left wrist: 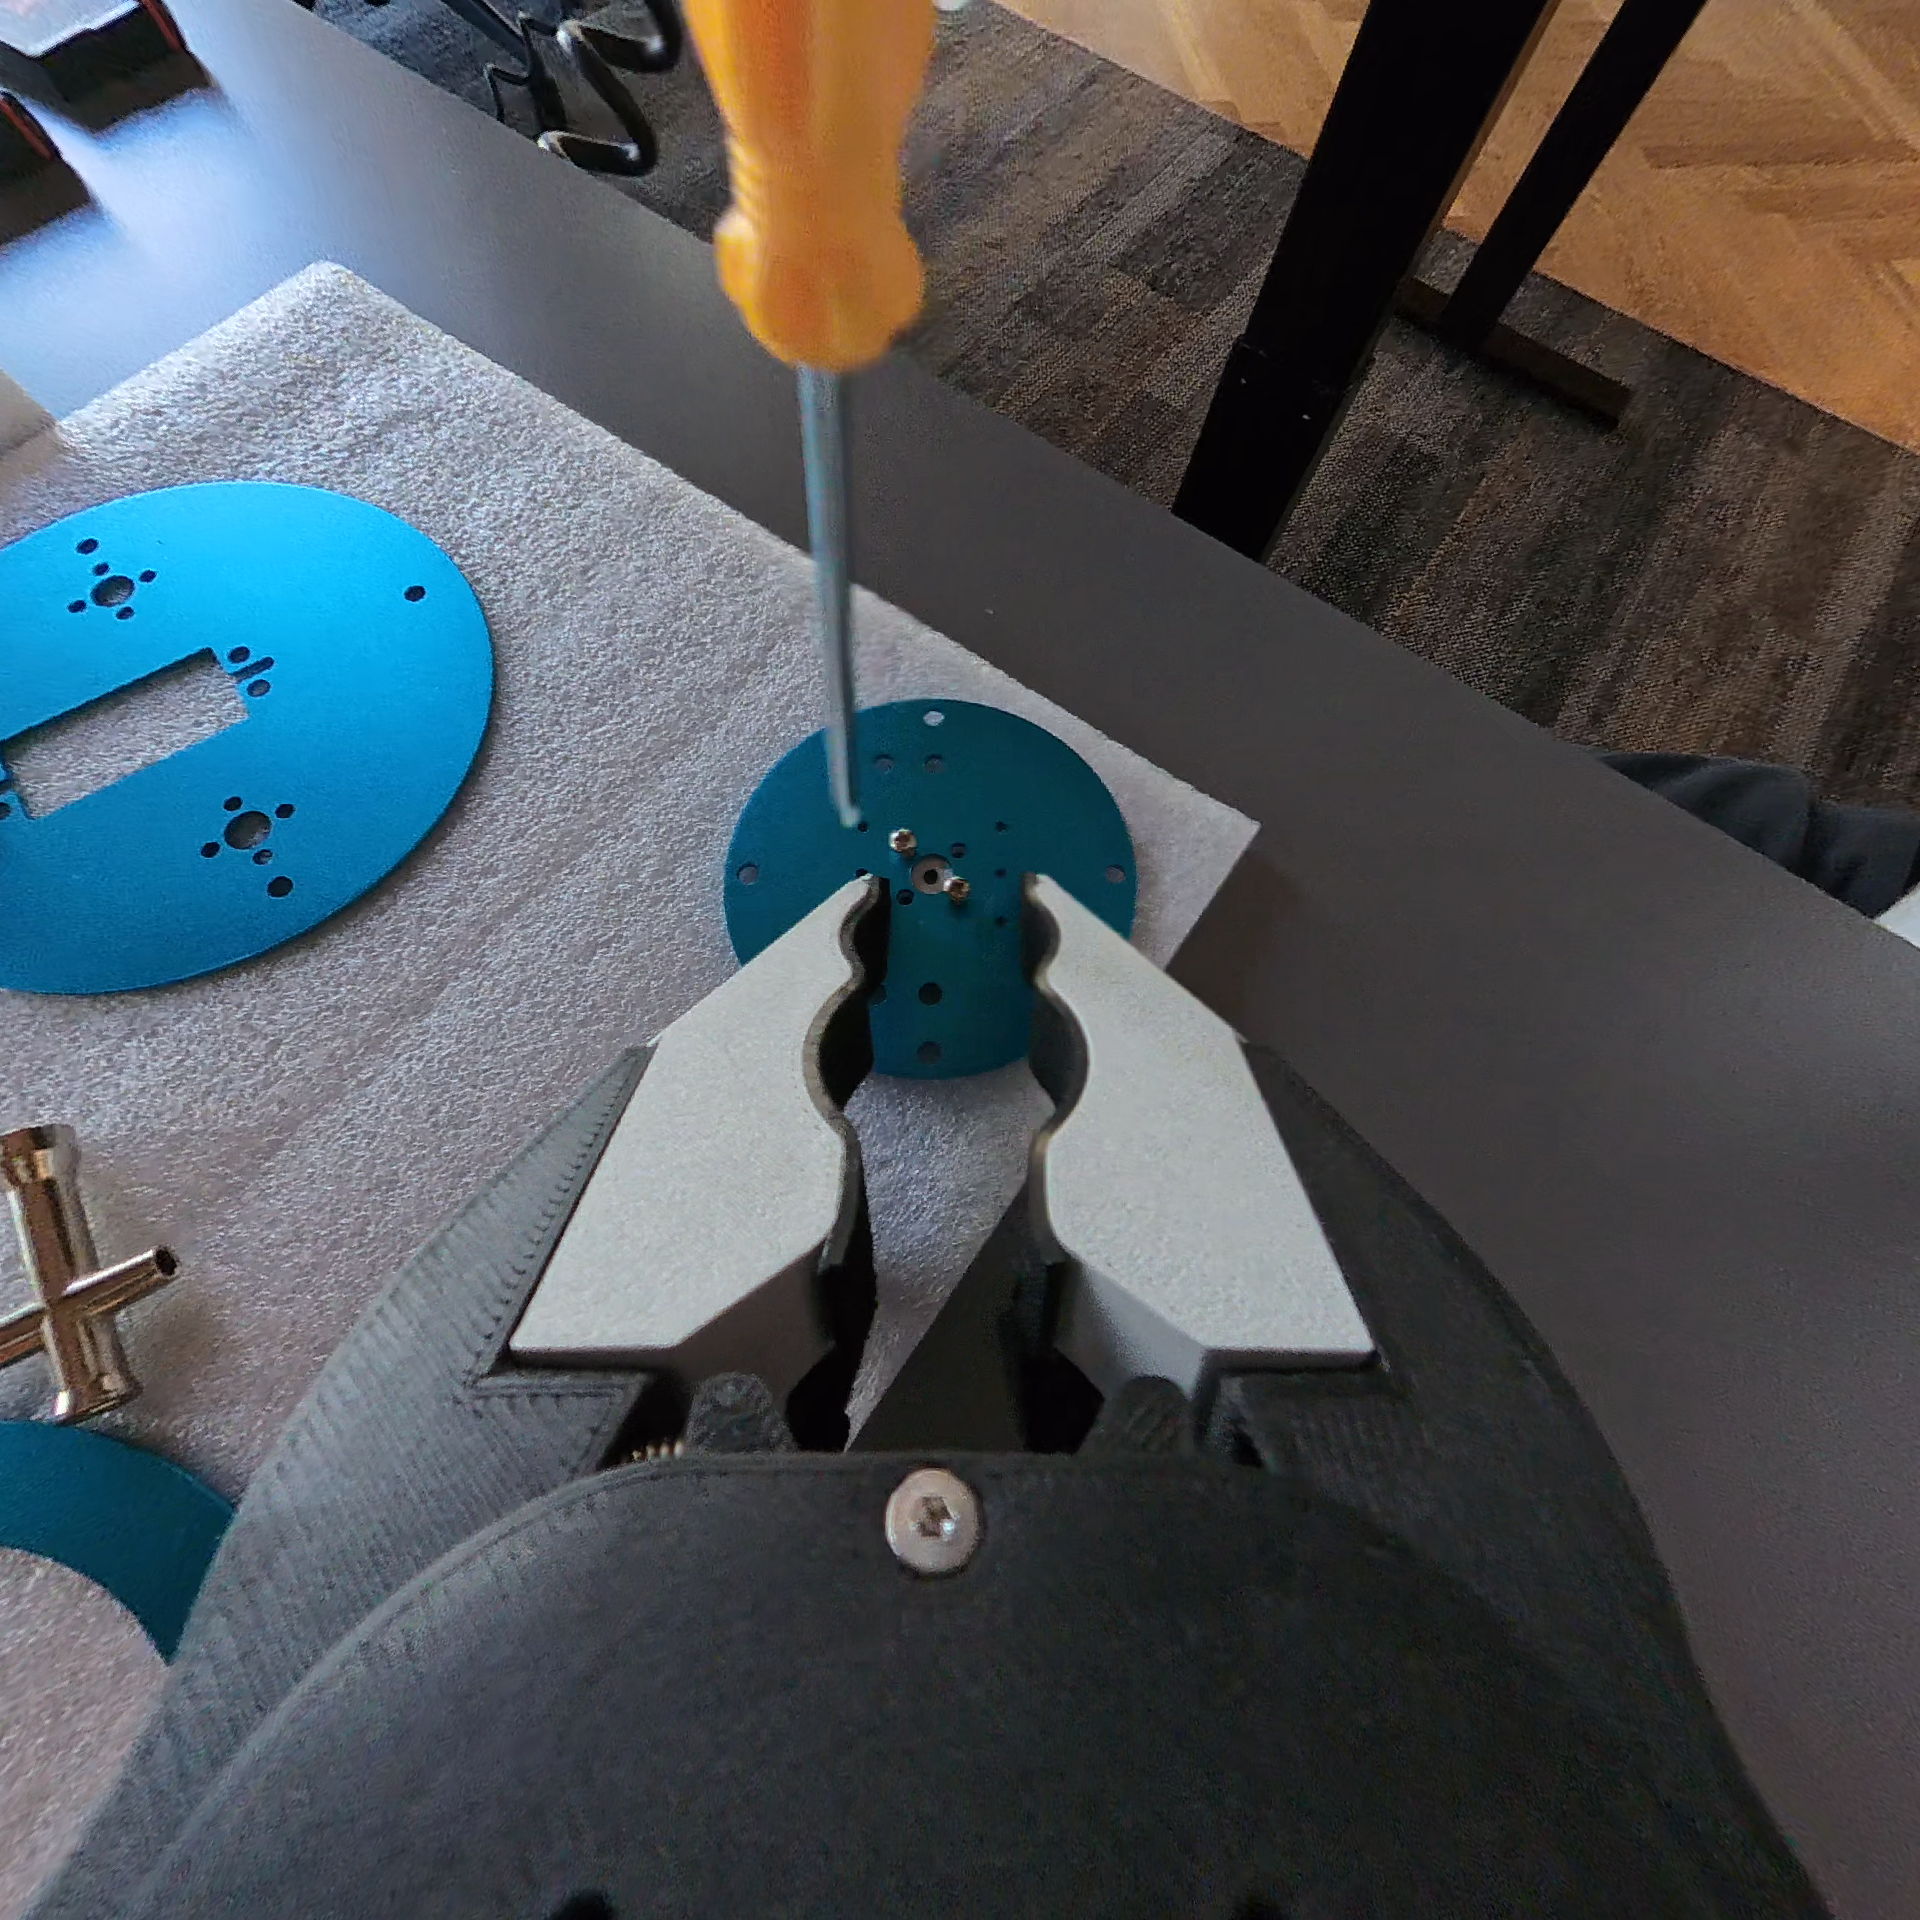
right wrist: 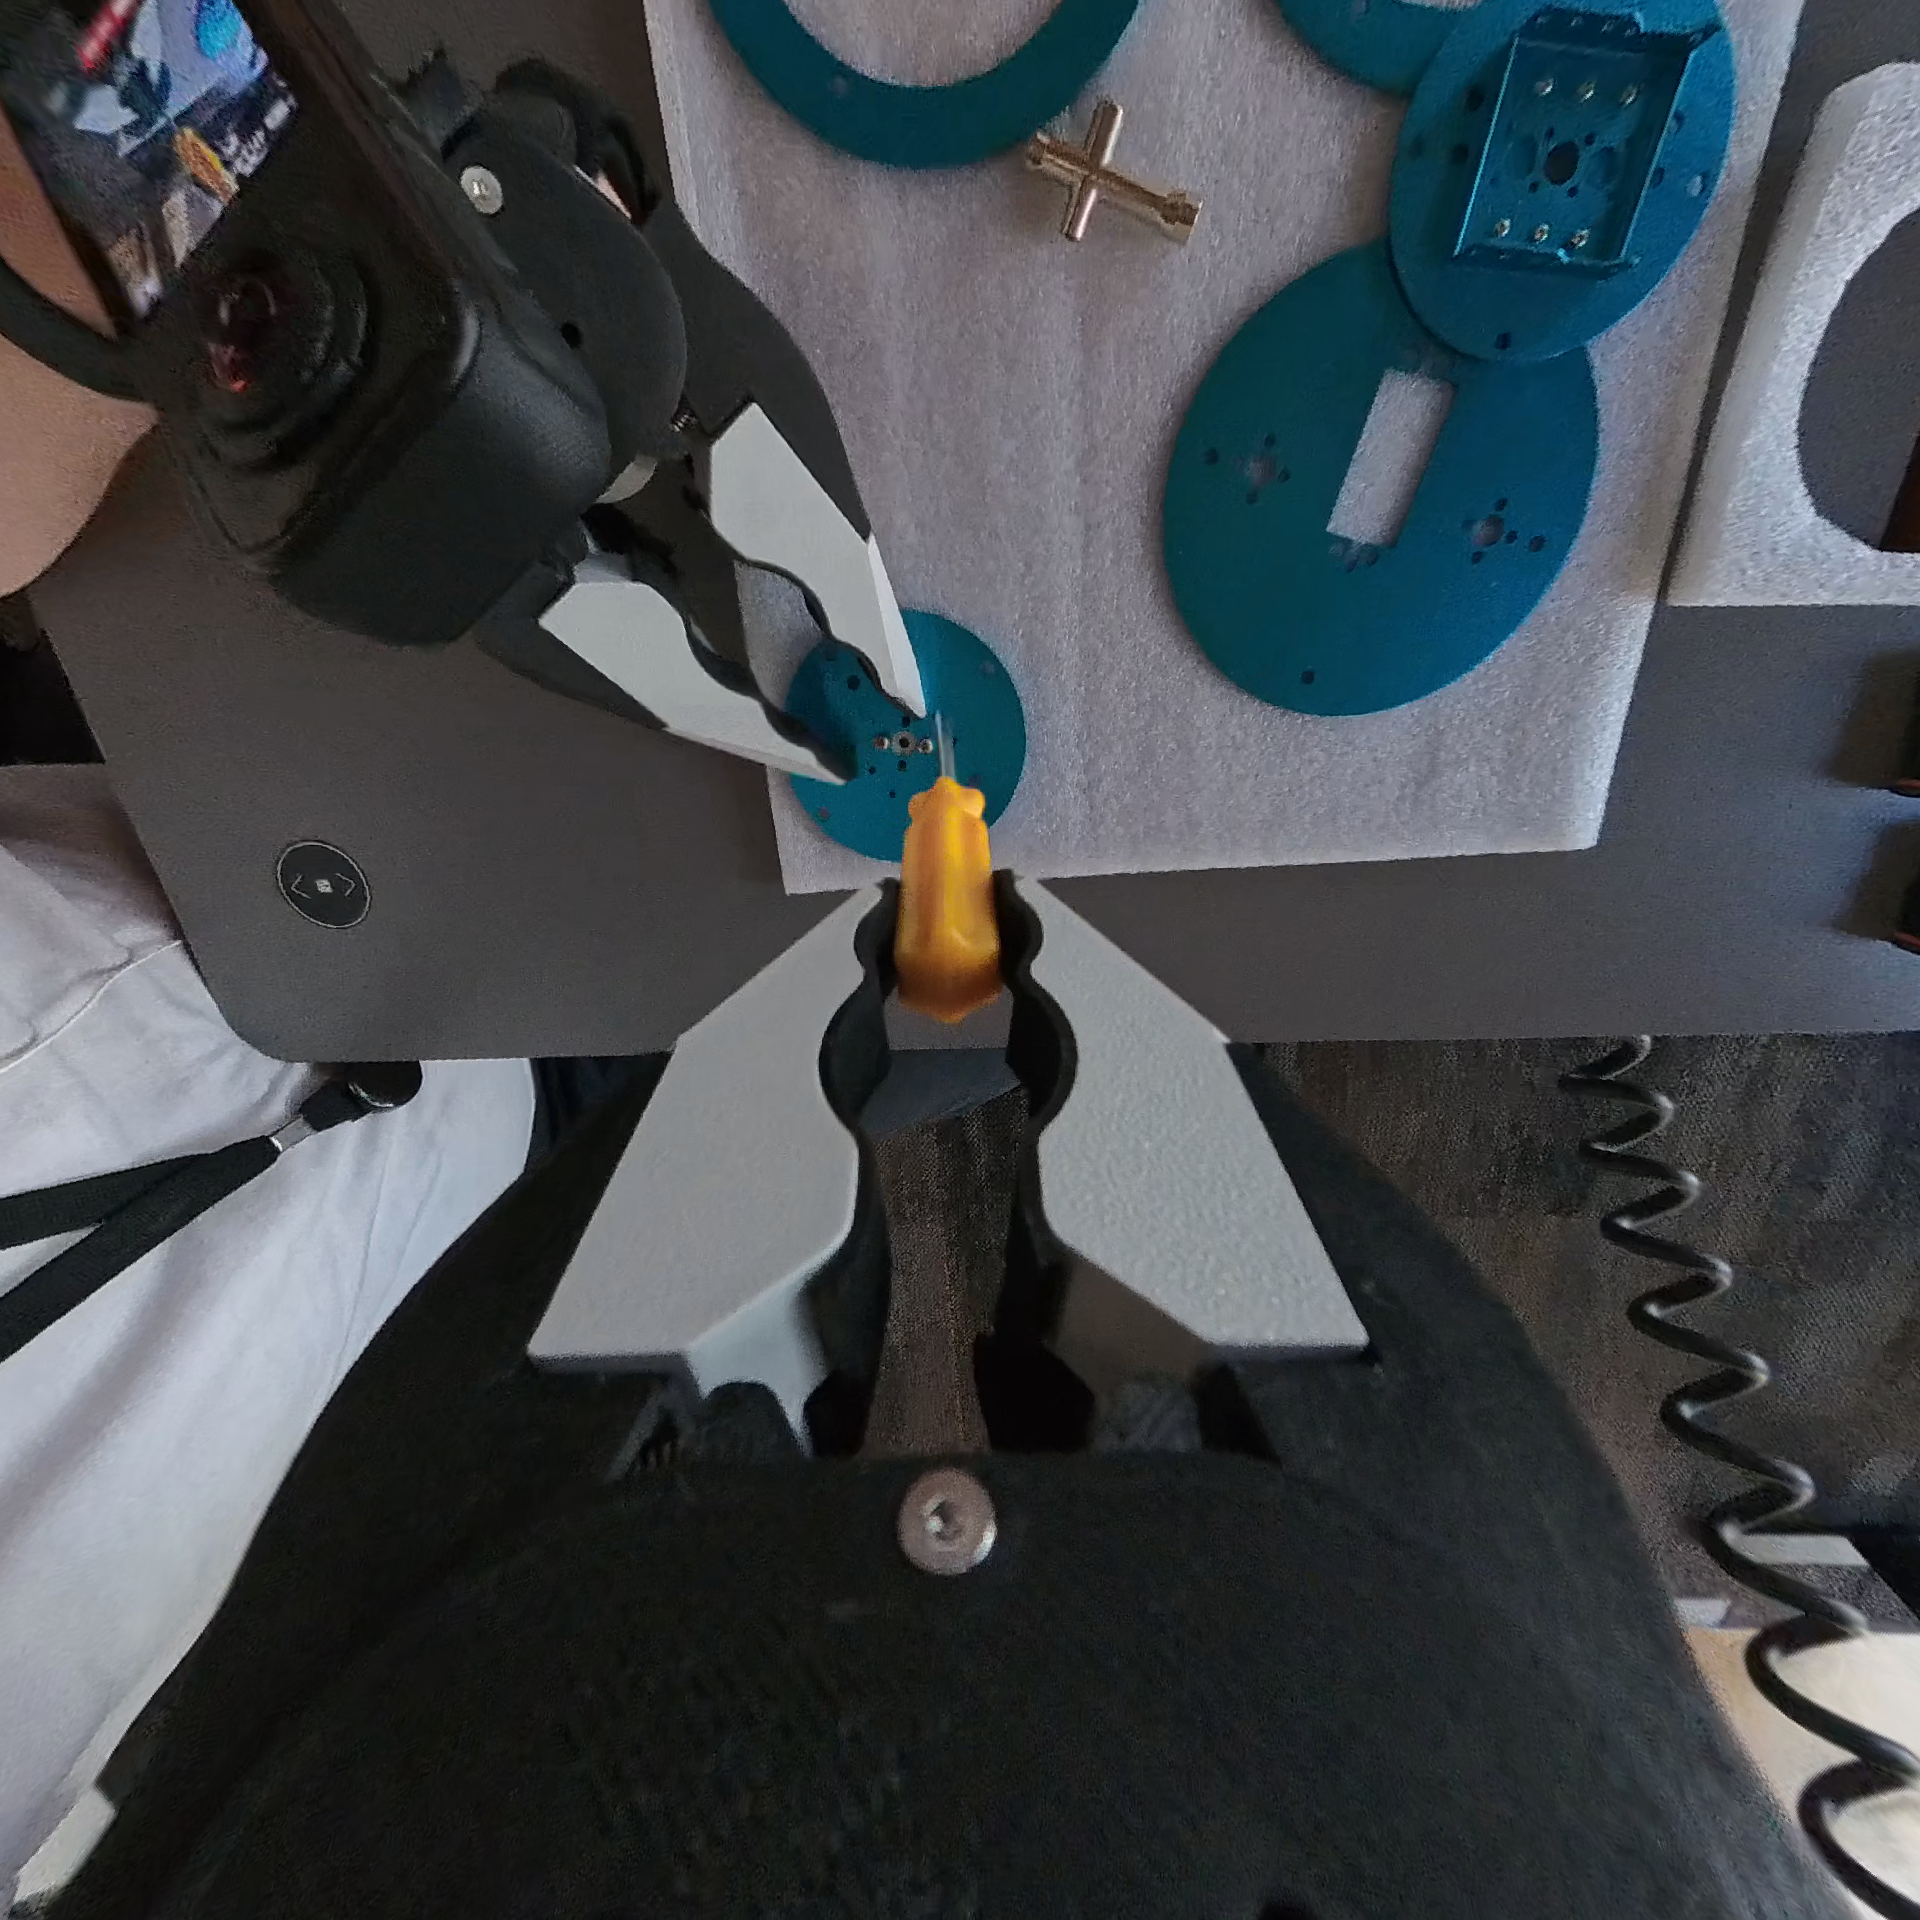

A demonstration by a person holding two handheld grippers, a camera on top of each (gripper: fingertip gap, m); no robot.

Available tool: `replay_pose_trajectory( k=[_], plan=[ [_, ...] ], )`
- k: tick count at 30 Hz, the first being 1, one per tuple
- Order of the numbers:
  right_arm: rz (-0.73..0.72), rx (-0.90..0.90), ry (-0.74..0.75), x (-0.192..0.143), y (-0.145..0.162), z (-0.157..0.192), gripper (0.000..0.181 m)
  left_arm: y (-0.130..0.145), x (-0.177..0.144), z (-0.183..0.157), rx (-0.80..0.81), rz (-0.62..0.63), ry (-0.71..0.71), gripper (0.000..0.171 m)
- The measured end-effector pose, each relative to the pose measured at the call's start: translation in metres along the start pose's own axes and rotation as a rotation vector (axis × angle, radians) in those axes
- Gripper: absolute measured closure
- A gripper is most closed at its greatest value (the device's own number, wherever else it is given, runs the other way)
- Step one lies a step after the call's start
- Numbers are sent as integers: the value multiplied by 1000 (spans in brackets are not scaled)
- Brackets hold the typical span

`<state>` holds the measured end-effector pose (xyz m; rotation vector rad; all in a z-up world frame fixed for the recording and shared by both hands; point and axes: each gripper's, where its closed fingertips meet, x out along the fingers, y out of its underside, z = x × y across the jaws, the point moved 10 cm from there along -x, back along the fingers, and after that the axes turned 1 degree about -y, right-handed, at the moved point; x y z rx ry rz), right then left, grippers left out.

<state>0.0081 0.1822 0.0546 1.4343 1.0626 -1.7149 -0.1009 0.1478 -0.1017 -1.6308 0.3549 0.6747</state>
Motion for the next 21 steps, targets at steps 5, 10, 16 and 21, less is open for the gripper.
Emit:
replay_pose_trajectory(
  k=[5,10,16,21],
  plan=[
    [-36,-15,36,-21,7,-2,164,0,0,-2,6,-1,14,141],
    [-180,6,5,-22,33,-1,164,-7,-6,-1,-52,-53,93,131],
    [-204,-169,-33,-1,42,6,164,-5,-18,5,-17,-78,66,136],
    [-125,-268,-9,-1,29,13,164,-15,-36,10,-76,-304,142,147]
  ],
)
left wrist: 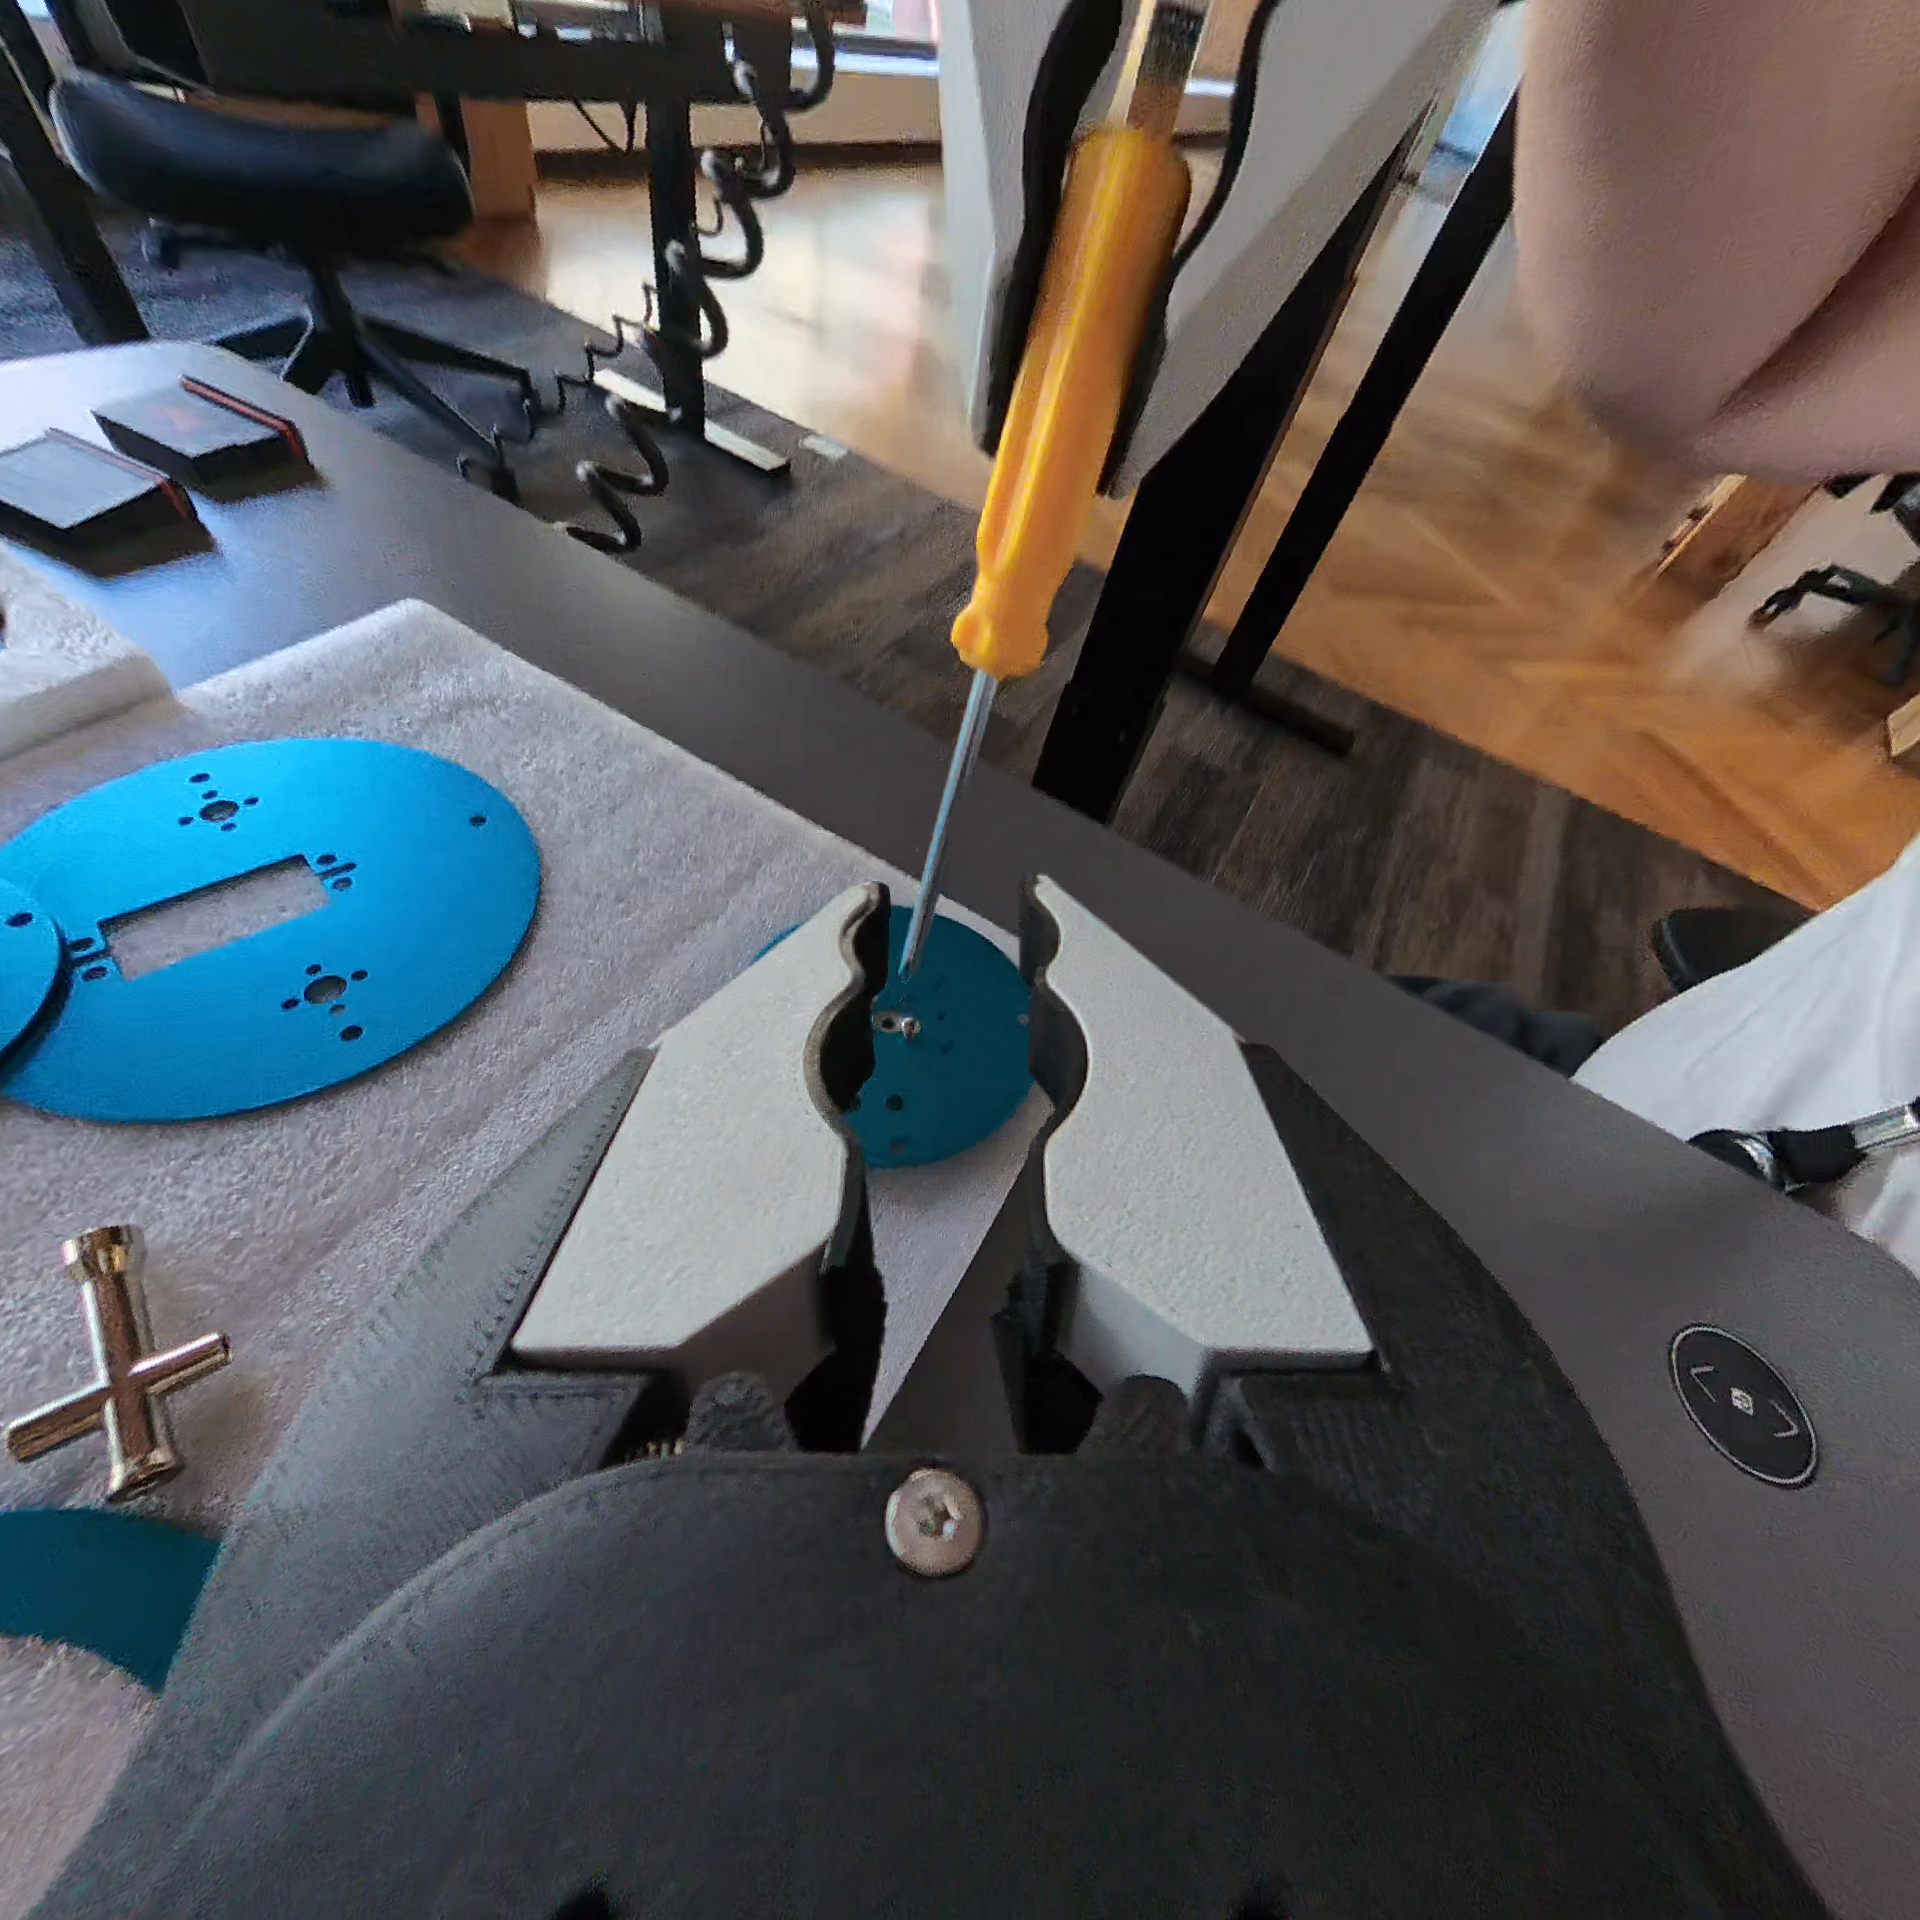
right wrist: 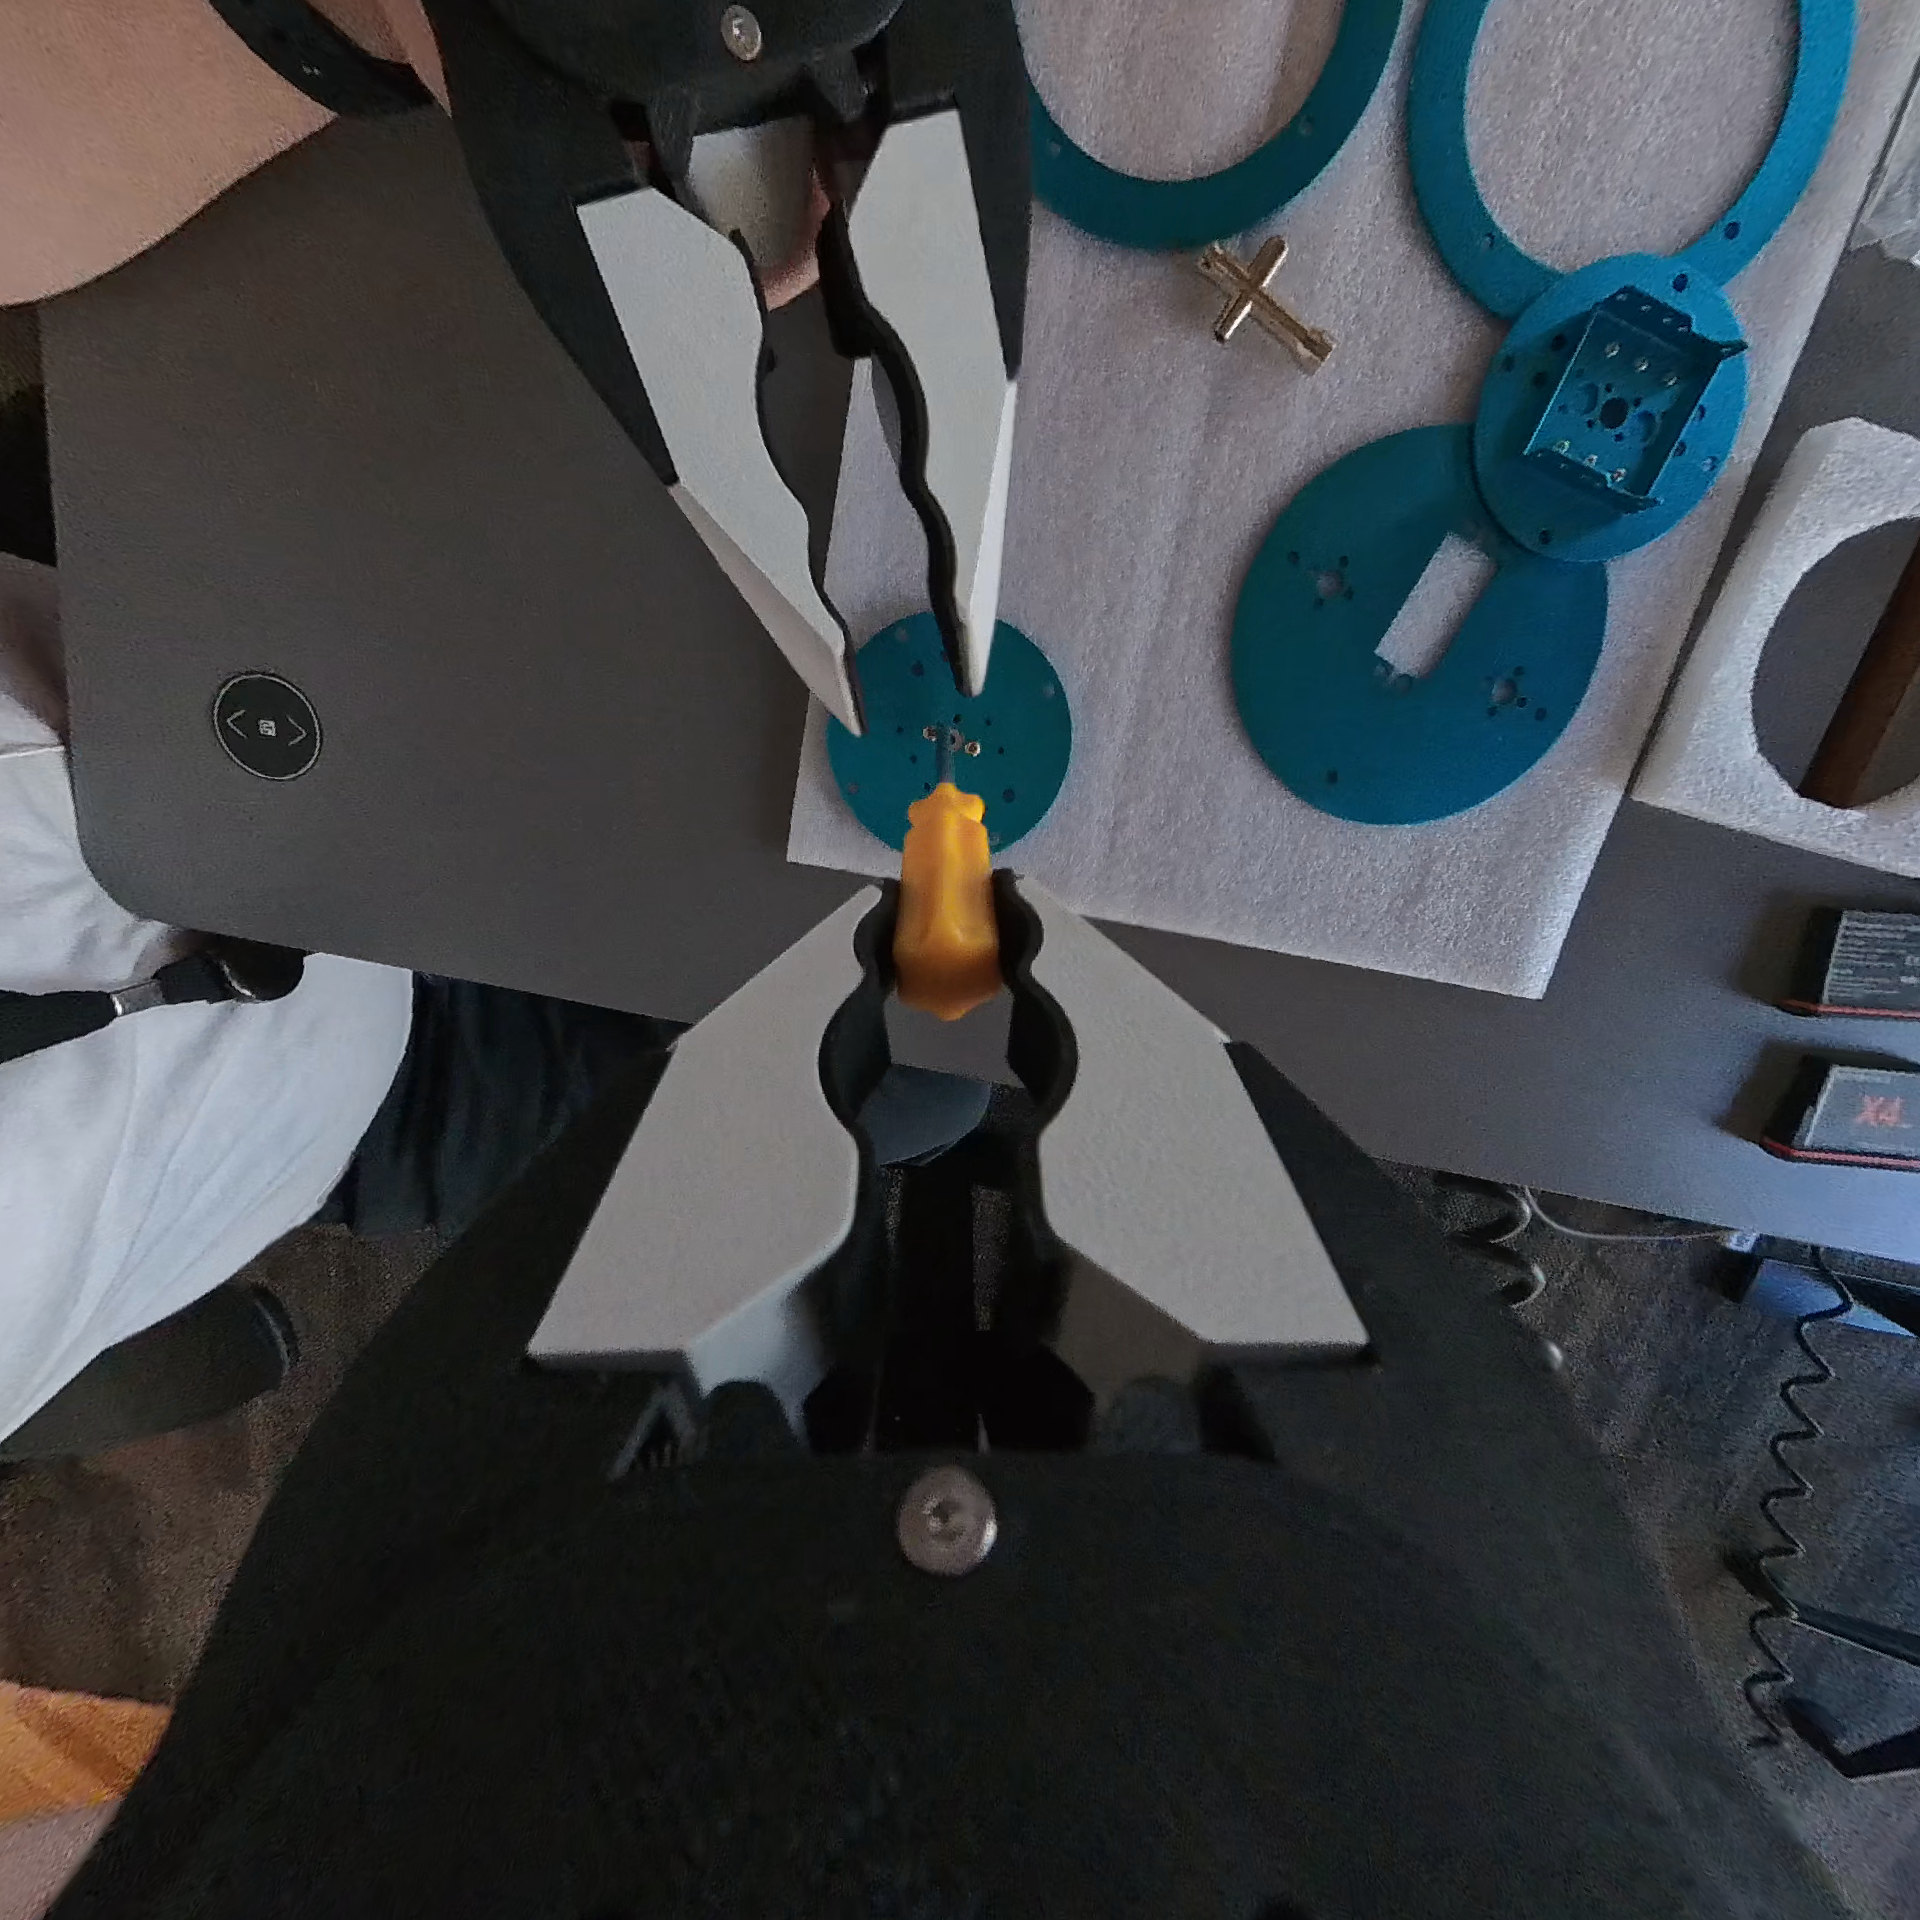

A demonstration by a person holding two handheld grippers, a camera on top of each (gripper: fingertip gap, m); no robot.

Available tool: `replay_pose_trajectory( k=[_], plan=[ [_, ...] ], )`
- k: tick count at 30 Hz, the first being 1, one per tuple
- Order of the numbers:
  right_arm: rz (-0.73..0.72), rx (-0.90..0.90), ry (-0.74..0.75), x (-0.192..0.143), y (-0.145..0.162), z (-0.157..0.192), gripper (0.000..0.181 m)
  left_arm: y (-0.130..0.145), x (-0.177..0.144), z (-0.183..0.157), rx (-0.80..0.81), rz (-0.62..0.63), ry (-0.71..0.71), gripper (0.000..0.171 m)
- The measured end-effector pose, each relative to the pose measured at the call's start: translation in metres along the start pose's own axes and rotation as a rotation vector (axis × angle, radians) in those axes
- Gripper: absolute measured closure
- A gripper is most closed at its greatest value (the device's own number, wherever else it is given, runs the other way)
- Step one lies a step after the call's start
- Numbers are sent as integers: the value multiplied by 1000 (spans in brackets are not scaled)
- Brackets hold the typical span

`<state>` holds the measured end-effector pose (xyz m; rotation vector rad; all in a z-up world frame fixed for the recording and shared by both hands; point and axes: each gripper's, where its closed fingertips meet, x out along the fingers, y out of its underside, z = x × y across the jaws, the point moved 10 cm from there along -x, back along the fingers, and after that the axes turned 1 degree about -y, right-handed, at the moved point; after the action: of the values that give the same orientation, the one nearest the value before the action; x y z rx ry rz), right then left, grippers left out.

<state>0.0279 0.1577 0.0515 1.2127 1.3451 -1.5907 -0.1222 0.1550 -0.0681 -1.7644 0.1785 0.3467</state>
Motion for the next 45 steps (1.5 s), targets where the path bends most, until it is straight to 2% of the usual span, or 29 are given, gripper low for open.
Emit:
replay_pose_trajectory(
  k=[3,5,7,8,10,13,16,18,22,24,29,31,32,34,38,45],
  plan=[
    [8,-26,12,-2,-8,-1,164,1,1,-1,24,19,0,145],
    [-46,-21,-7,-3,-10,0,165,2,4,-2,53,65,-29,142],
    [-101,-15,-26,-1,-9,4,165,1,2,-5,91,96,-59,149],
    [-134,-17,-21,1,-6,5,165,0,0,-6,104,103,-70,158],
    [-224,-15,-14,4,1,5,165,0,-8,-5,126,125,-119,167],
    [-420,-39,-50,15,20,-4,165,-2,-19,-4,158,154,-171,167],
    [-561,-63,-104,43,41,-26,165,-5,-27,0,176,206,-260,167],
    [-537,-36,-176,70,50,-45,165,-4,-28,7,158,266,-321,166],
    [-521,-100,-256,111,52,-71,165,4,-19,19,158,457,-441,166],
    [-481,-136,-270,122,53,-79,165,8,-12,23,175,540,-479,166],
    [-413,-239,-199,135,55,-85,164,15,-1,28,175,629,-491,166],
    [-423,-233,-211,135,55,-86,164,16,0,30,171,643,-497,164],
    [-422,-227,-216,135,55,-87,164,15,-1,31,172,645,-518,157],
    [-423,-214,-200,134,58,-90,156,13,-5,31,177,667,-566,146],
    [-452,-196,-163,126,65,-90,144,7,-15,21,244,763,-656,140],
    [-611,-136,77,90,78,-72,134,-15,-34,-22,532,1023,-855,135]
  ],
)
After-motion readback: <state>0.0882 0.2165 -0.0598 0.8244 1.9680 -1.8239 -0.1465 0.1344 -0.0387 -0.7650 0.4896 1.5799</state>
